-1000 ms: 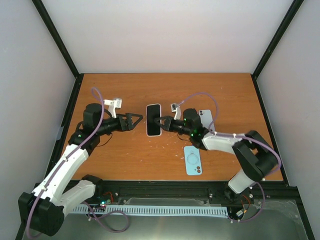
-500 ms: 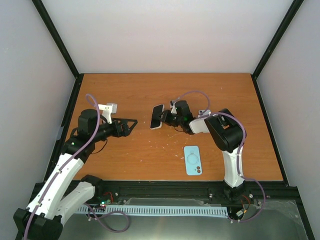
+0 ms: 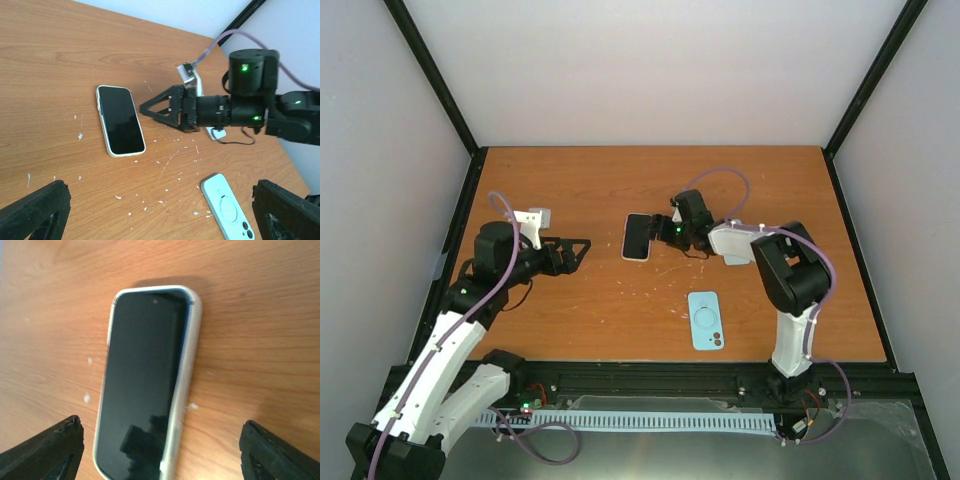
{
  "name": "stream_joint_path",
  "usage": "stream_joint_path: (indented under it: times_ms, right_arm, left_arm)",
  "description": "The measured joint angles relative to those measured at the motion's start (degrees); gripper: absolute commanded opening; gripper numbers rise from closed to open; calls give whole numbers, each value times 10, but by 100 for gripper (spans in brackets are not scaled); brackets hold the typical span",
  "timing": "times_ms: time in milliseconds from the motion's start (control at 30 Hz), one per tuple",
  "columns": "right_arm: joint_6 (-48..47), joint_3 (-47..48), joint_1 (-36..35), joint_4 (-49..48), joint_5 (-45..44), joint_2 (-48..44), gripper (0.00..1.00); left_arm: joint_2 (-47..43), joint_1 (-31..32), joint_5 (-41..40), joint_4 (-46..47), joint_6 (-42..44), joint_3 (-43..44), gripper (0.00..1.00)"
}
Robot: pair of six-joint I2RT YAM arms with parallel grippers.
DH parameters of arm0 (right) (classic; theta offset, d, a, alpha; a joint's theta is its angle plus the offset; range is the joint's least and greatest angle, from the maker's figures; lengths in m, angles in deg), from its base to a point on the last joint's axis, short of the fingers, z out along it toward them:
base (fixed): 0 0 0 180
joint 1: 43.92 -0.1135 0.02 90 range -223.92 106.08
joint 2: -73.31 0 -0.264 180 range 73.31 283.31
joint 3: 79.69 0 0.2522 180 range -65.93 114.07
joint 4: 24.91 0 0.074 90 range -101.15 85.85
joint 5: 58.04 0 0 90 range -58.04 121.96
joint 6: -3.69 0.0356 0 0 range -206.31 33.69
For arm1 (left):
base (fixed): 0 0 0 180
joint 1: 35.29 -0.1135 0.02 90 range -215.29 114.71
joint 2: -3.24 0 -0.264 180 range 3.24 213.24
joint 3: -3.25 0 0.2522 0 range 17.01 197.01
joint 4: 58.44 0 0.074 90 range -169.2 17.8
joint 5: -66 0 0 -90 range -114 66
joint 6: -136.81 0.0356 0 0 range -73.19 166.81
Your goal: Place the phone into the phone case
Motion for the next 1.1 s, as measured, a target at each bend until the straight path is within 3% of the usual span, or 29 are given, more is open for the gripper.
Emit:
stream_joint_path:
  times_ms: [100, 267, 533, 833, 1100]
  right_arm:
    - [-50, 14, 8, 102, -53, -41, 100]
    - [-137, 59, 22, 236, -174, -81, 100]
    - [-231, 64, 96, 344, -288, -93, 97]
    - [-256, 54, 125, 399, -284, -99, 83]
    - [-190, -67, 82, 458, -251, -252, 93]
  left_arm:
    - [-4, 0, -6, 0, 0, -2, 99]
    - [-4, 0, -10, 0, 0, -5, 100]
    - [-5, 0, -10, 0, 0, -7, 100]
    - [-5, 0, -11, 0, 0, -8, 99]
    - [-5, 0, -14, 0, 0, -8, 100]
